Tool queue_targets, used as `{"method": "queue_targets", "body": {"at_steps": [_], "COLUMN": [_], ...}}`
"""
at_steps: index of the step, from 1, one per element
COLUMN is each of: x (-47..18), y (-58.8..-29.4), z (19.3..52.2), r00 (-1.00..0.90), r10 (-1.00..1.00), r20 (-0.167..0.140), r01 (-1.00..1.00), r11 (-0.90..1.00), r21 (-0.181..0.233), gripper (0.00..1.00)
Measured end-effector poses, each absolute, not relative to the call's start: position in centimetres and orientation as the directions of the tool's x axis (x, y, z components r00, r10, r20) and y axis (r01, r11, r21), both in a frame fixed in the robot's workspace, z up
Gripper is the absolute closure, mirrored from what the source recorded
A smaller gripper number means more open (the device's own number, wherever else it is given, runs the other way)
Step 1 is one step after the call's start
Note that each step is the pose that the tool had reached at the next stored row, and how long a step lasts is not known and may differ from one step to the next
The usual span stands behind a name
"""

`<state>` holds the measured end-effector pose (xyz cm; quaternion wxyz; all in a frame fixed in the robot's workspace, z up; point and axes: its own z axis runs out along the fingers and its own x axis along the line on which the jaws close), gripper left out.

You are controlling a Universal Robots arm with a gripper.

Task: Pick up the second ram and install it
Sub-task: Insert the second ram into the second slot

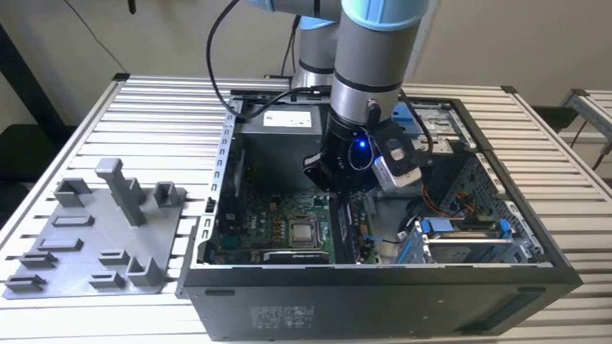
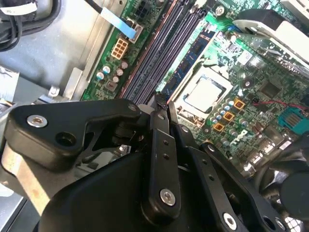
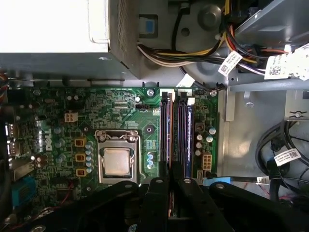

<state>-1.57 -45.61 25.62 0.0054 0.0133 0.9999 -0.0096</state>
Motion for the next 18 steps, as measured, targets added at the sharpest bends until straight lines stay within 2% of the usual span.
{"method": "queue_targets", "body": {"at_steps": [18], "x": [-1.6], "y": [-45.9], "z": [24.3], "r00": [-0.999], "r10": [0.031], "r20": [-0.011], "r01": [0.031], "r11": [0.999], "r21": [-0.019], "gripper": [0.86]}}
